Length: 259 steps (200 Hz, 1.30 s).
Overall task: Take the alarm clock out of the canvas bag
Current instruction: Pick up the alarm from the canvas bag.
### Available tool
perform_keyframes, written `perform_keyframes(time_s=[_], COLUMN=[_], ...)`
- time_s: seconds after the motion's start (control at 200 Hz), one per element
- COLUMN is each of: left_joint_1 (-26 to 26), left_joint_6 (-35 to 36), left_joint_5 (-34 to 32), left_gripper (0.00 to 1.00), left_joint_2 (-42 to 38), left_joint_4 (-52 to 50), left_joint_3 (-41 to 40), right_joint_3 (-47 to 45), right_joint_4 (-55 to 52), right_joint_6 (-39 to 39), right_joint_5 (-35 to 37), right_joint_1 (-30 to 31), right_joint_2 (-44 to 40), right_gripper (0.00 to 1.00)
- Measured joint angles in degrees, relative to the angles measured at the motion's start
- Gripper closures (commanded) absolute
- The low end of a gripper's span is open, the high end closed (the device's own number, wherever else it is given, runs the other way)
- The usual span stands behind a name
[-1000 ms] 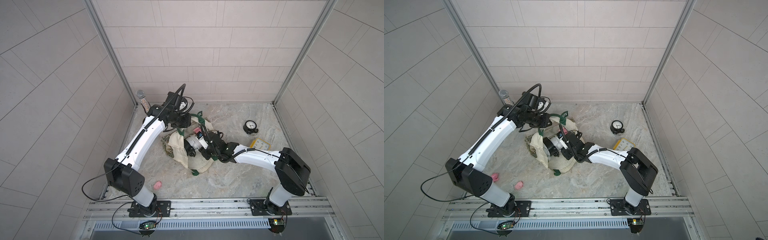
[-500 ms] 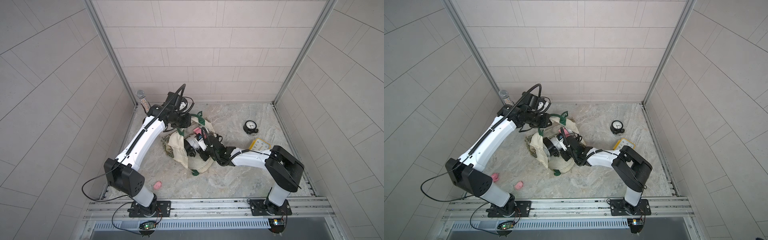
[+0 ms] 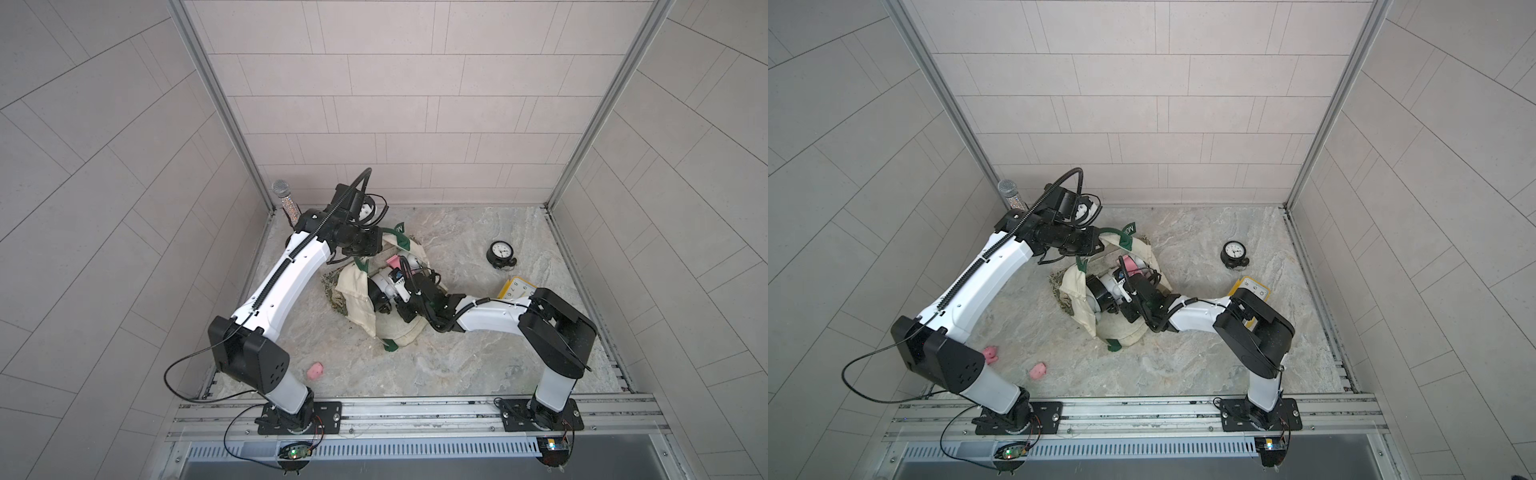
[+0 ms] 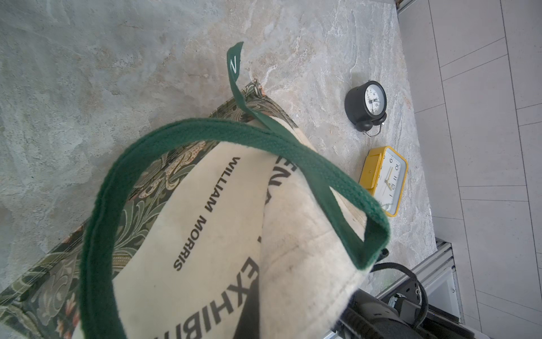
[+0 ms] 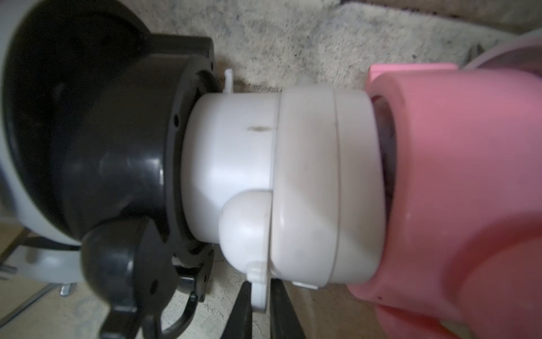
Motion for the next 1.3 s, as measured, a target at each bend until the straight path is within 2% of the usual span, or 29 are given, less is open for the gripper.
perform_keyframes(time_s=[0.095,0.345,0.716,1.296], left_joint_1=[0.0,0.0,0.63,0.92], left_joint_6=[0.02,-0.09,-0.22,-0.61], left_joint_5=[-0.02,-0.11,-0.26,0.13], left_gripper=[1.0,1.0,1.0,1.0], left_joint_2=[0.0,0.02,0.31,0.66], left_joint_4=[0.0,0.02,-0.17,-0.39], left_joint_3=[0.0,0.02,0.7,0.96], right_joint_3=[0.02,-0.11,-0.11,-2.49], right_joint_4=[0.13,-1.09,-10.32,-20.94], right_joint_6=[0.02,-0.35,-2.49,-6.99], right_joint_5=[0.07,-0.96,-2.75,0.09], right_joint_1=[0.0,-0.04,-0.02,0.11], right_joint_2=[0.0,-1.51,-8.35,-19.98], right_gripper=[1.0,1.0,1.0,1.0])
